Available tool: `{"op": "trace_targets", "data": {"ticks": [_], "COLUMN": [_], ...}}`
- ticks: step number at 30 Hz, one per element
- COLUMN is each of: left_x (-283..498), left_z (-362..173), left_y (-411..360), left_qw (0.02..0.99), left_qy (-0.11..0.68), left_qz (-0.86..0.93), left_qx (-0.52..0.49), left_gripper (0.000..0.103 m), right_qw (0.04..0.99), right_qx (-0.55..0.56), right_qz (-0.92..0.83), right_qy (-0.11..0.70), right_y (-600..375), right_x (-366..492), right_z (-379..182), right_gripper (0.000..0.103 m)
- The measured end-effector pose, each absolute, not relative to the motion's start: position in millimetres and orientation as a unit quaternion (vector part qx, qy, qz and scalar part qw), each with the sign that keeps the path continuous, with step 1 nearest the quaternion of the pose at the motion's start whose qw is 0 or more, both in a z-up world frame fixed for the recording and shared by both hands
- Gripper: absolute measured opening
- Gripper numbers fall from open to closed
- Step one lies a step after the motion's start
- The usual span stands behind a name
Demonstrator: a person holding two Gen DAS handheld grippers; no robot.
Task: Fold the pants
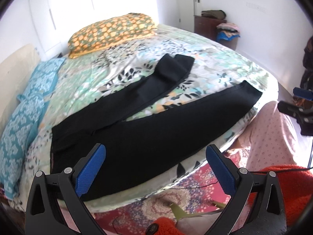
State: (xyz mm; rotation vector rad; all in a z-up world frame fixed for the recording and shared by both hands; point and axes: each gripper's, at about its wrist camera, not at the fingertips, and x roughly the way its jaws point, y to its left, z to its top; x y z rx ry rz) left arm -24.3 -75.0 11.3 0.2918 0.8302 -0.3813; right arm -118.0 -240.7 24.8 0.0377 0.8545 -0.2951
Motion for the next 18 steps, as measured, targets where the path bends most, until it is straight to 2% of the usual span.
{"op": "trace_targets", "data": {"ticks": [9,18], "left_x": [-23,-13], "left_z": [9,8], "left_y": [-65,-1], "left_qw": [0.890,0.907], "left_qy": [0.406,0.416], "left_qz": [-0.159,-0.043], "left_qx": [0.134,0.047], "left_gripper": [0.102,0.102], "right_qw": [0.915,0.928], "right_qx": [0.013,-0.032], "right_qz": [-0.108,0.025], "right_qy": [0.388,0.372], "right_y": [-224,-156], "right_x": [-102,-75], "right_z": [29,25], "right_gripper": [0.103,0.103]}}
